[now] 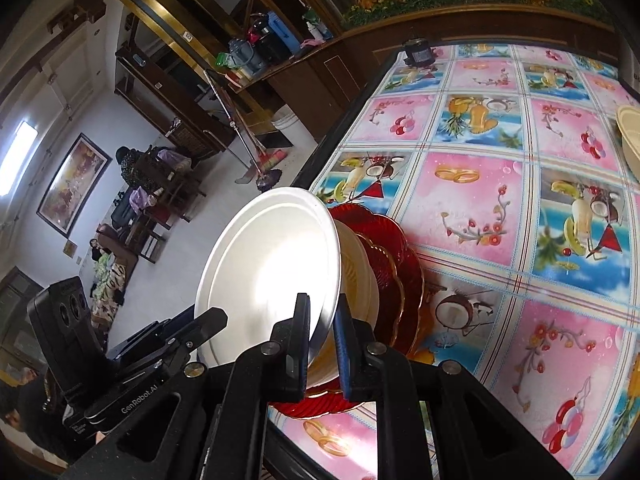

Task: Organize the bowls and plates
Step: 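Open the right tool and move it toward the beige bowl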

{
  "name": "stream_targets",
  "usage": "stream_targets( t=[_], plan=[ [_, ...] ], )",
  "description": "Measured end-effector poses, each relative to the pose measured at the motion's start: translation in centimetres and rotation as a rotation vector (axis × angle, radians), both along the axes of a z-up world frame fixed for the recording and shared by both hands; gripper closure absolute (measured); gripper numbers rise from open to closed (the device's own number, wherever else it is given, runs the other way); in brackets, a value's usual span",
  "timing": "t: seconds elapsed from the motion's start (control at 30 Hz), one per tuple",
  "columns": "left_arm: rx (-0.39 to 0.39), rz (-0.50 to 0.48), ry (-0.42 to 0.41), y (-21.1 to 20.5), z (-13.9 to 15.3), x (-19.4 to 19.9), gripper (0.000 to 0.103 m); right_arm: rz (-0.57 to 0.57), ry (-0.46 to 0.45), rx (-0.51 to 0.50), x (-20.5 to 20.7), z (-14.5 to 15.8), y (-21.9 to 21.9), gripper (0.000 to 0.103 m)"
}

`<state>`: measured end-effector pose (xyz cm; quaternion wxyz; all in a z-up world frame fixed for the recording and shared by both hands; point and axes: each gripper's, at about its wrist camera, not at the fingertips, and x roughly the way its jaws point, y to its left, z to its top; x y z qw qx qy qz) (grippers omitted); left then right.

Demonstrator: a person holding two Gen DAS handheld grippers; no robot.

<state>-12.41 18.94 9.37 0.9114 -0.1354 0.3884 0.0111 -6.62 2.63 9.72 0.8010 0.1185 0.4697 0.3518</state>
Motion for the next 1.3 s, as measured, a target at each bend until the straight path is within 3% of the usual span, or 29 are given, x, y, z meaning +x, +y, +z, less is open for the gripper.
stream_targets(
  t=[0.23, 0.43, 0.6, 0.73, 1.03, 1.3],
  plan=[
    [-0.005, 0.023, -0.007, 0.4, 0.4, -0.5, 0.067, -0.007, -0.022, 0.002, 0.1, 0.3, -0.6, 0.089],
    [-0.009, 0.009, -0.068, -0.5, 2.5, -1.3, 0.062, -0.039, -0.041, 0.046, 0.1, 1.2, -3.4, 0.087],
    [0.013, -0.082, -0.1, -3.9, 4.4, -1.3, 0.055, -0.119, -0.043, 0.061, 1.0, 1.3, -8.3, 0.086],
    [0.032, -0.208, -0.1, -8.7, 4.9, -0.5, 0.053, -0.218, -0.028, 0.054, 2.6, 0.8, -13.8, 0.087],
    [0.026, -0.509, 0.047, -21.1, 0.3, 3.3, 0.05, -0.447, -0.012, -0.032, 8.7, 0.4, -25.2, 0.087],
    [0.055, -0.58, 0.129, -25.4, -2.6, 4.2, 0.05, -0.521, 0.077, -0.117, 17.1, -3.4, -30.1, 0.084]
  ],
)
